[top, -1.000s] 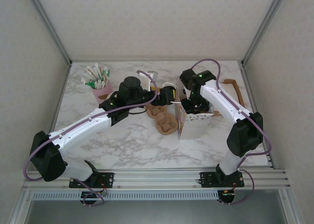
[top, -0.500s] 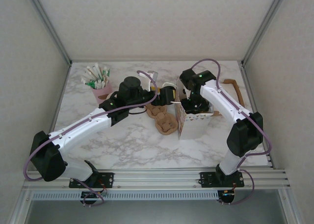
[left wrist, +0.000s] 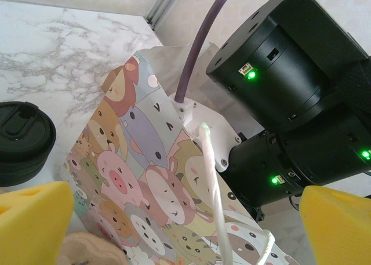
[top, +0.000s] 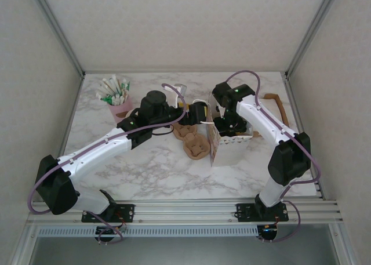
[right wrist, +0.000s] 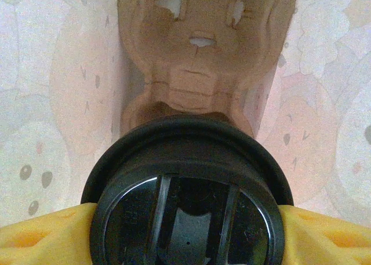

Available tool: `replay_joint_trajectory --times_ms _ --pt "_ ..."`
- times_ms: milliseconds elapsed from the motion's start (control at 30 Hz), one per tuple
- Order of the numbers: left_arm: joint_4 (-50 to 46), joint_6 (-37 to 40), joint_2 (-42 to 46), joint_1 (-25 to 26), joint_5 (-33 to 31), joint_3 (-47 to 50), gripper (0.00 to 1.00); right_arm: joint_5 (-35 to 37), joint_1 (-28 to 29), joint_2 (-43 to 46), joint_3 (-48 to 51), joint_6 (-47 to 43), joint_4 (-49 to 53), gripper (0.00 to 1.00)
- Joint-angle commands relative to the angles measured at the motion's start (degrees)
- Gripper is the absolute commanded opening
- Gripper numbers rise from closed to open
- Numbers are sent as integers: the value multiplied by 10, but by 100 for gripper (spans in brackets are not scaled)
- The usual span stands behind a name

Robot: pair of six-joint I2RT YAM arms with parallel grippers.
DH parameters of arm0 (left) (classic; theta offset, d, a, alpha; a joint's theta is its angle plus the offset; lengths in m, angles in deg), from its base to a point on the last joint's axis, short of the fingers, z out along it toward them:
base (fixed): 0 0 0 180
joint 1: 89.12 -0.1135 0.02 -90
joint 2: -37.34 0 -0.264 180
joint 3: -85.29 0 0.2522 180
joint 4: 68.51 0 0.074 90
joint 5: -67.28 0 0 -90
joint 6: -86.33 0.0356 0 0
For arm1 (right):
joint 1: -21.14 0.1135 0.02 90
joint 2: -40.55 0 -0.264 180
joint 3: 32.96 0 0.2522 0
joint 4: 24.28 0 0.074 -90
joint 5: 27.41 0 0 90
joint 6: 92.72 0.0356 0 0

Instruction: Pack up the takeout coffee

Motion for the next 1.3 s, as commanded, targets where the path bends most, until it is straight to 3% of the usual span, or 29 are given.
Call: replay_joint_trajectory --times_ms 0,833,1267 --pt "20 -6 12 4 -8 6 100 -8 -2 16 12 0 -2 77" --pt "20 -6 6 4 -9 1 100 -8 -2 28 27 -3 -20 77" --pt "21 -6 4 4 -8 2 100 -17 -3 27 93 3 -73 76"
